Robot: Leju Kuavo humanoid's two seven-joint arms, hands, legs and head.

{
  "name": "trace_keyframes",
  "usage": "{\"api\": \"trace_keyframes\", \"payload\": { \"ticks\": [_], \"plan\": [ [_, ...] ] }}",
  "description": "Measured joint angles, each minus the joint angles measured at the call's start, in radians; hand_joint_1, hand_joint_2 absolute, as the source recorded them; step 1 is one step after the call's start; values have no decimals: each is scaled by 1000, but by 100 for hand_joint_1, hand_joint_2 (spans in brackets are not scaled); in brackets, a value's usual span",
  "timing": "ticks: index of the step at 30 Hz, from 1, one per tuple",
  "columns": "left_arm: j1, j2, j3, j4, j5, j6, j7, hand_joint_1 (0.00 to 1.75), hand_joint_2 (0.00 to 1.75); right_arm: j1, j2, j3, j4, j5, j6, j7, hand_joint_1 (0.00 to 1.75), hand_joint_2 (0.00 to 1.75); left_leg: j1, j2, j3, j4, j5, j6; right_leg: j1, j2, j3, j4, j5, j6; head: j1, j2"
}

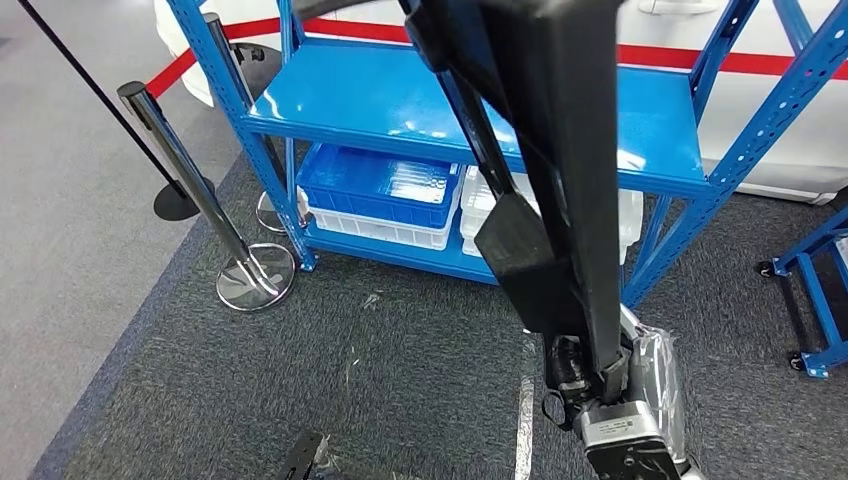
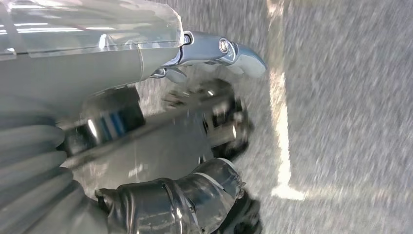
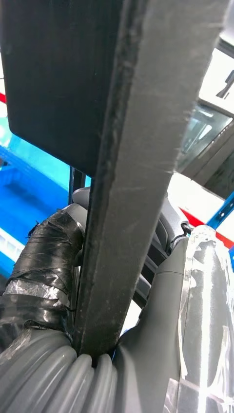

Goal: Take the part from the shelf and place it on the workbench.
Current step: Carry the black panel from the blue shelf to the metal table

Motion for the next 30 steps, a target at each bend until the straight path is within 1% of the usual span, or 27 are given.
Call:
{"api": "trace_keyframes", "payload": {
  "ticks": [1,2,3,4,5,6,7,8,9,10,11,13,14,15,16,18,19,20,21,22,23,24,25,26,28,29,30],
  "plan": [
    [0,-1,0,0,-1,-1,0,0,175,0,0,0,0,0,0,0,175,175,-1,0,24,-3,24,5,4,-2,-19,0,13,-1,0,0],
    [-1,-1,0,0,-1,-2,1,0,175,-1,0,0,0,0,0,0,175,175,-3,3,64,-37,52,13,8,-4,-37,0,25,-2,0,0],
    [-3,-1,0,0,-1,-1,1,0,175,0,0,1,0,0,0,0,175,175,-9,15,119,-102,61,23,10,-7,-50,0,36,-2,0,0],
    [-6,-1,0,0,-1,0,2,0,175,0,0,2,0,0,1,0,175,175,-16,30,180,-183,53,33,11,-12,-58,0,45,0,0,0],
    [-10,0,0,0,-2,1,3,0,175,1,1,3,0,0,1,0,175,175,-22,43,225,-247,37,39,11,-17,-59,-2,52,3,1,0],
    [-14,-1,0,0,-3,2,3,0,175,1,1,5,0,-1,1,0,175,175,-29,50,253,-294,22,44,7,-25,-55,-5,59,8,0,0],
    [-18,-2,0,0,-4,4,5,0,175,1,1,9,0,-1,1,0,175,175,-35,45,260,-318,23,49,2,-35,-51,-11,66,16,-2,0],
    [-18,-3,0,-1,-4,5,9,0,175,1,1,12,0,-1,2,0,175,175,-36,36,257,-326,40,53,-2,-42,-48,-14,71,22,-3,0],
    [-17,-4,0,-1,-4,6,13,0,175,1,0,15,0,-1,2,0,175,175,-37,26,254,-339,57,59,-5,-43,-50,-10,66,28,-5,0],
    [-15,-4,0,-1,-4,6,19,0,175,0,0,17,1,-1,3,0,175,175,-36,19,250,-350,75,65,-4,-36,-60,12,45,32,-4,0],
    [-12,-5,0,-1,-3,7,23,0,175,1,0,18,1,-1,3,0,175,175,-34,13,244,-357,91,69,-3,-25,-79,59,7,34,-1,0],
    [-10,-4,0,0,-3,8,28,0,175,2,0,18,1,-1,3,0,175,175,-34,-1,221,-353,110,73,-3,-7,-118,180,-77,38,3,0],
    [-9,-6,0,0,-3,8,30,0,175,2,0,18,1,-1,3,0,175,175,-33,-9,208,-349,117,71,-3,-5,-126,224,-99,40,4,0],
    [-8,-7,0,0,-4,8,31,0,175,2,0,18,1,-1,3,1,175,175,-30,-19,195,-341,122,68,-5,-3,-113,229,-100,43,4,0],
    [-6,-8,0,0,-5,8,32,0,175,2,0,18,1,-1,3,1,175,175,-27,-29,181,-332,126,64,-7,-1,-81,197,-85,48,5,0],
    [-3,-9,0,0,-6,8,33,0,175,1,1,18,2,-1,3,1,175,175,-21,-49,153,-300,125,53,-14,25,7,75,-52,57,6,0],
    [-3,-9,0,0,-6,8,33,0,175,1,1,18,2,-1,3,1,175,175,-20,-57,139,-282,122,47,-16,37,33,32,-46,55,5,0],
    [-4,-9,0,0,-7,9,33,0,175,2,1,18,2,-1,4,1,175,175,-19,-65,126,-268,121,42,-16,45,45,11,-46,52,6,0],
    [-3,-9,0,0,-7,10,33,0,175,3,0,19,2,-1,4,0,175,175,-20,-72,117,-261,123,36,-13,45,43,10,-49,45,6,0],
    [-2,-8,0,0,-7,10,34,0,175,3,0,19,2,-1,4,0,175,175,-19,-79,110,-258,125,32,-14,34,40,11,-45,36,6,0],
    [1,-8,0,0,-7,11,34,0,175,3,0,20,2,-1,5,0,175,175,-19,-77,106,-254,125,28,-13,27,39,10,-42,30,6,0],
    [2,-7,-1,0,-7,12,34,0,175,2,0,22,2,-1,7,0,175,175,-18,-68,97,-240,116,23,-14,17,38,8,-38,23,2,0],
    [3,-6,-1,0,-7,12,35,0,175,1,0,23,2,-1,8,0,175,175,-18,-53,81,-208,97,18,-15,8,38,6,-36,18,-2,0],
    [2,-7,-1,0,-7,12,35,0,175,1,0,24,2,-1,8,0,175,175,-16,-35,59,-159,70,13,-13,-2,37,5,-34,16,-6,0],
    [1,-8,-1,0,-7,12,35,0,175,1,0,25,3,-1,8,0,175,175,-10,-19,6,-42,19,5,-10,-23,34,5,-33,14,-9,0],
    [1,-9,-1,0,-7,12,35,0,175,2,0,26,3,-1,8,0,175,175,-9,-16,-8,-9,11,4,-9,-35,33,5,-33,13,-9,0],
    [3,-10,-1,0,-7,12,35,0,175,2,0,27,3,-1,8,0,175,175,-8,-13,-3,-11,22,4,-8,-46,33,5,-33,13,-10,0]
  ]
}}
